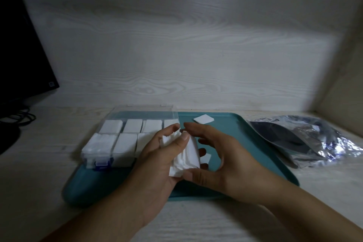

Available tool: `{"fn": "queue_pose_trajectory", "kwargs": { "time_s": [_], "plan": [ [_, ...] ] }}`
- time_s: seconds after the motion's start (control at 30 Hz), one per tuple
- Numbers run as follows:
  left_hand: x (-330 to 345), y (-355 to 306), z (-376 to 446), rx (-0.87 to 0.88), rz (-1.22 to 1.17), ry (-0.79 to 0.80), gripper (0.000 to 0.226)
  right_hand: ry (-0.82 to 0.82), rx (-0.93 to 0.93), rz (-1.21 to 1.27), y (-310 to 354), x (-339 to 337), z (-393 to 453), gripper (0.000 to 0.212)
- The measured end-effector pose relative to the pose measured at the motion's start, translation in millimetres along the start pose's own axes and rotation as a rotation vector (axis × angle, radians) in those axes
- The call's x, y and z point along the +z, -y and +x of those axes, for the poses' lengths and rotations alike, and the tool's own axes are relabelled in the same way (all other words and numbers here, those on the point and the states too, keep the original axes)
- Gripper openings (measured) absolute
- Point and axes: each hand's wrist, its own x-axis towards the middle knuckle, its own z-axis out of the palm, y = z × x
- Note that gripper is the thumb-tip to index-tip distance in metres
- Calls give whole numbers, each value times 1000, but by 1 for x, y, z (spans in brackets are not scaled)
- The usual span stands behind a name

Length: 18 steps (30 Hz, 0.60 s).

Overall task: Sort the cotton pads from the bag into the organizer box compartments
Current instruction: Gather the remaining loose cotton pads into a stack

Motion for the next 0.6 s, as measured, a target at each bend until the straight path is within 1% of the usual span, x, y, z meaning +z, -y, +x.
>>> {"fn": "queue_pose_trajectory", "kwargs": {
  "time_s": [0.1,0.17,0.27,0.37,0.5,0.6],
  "plan": [
    [-1,0,-1,10,-3,31,55,-24,0,40,1,-2,2,73],
    [-1,-1,-2,20,2,57,60,-9,-9,28,5,-3,2,73],
    [-1,0,-4,31,42,61,67,0,-15,2,8,-2,2,75],
    [0,1,-4,18,51,78,63,-5,-11,32,4,-2,2,79],
    [1,-2,-3,-33,-18,82,55,-16,-14,34,1,-1,3,82],
    [2,-3,-4,-45,-14,96,53,-2,-14,-5,-1,-2,2,91]
  ]
}}
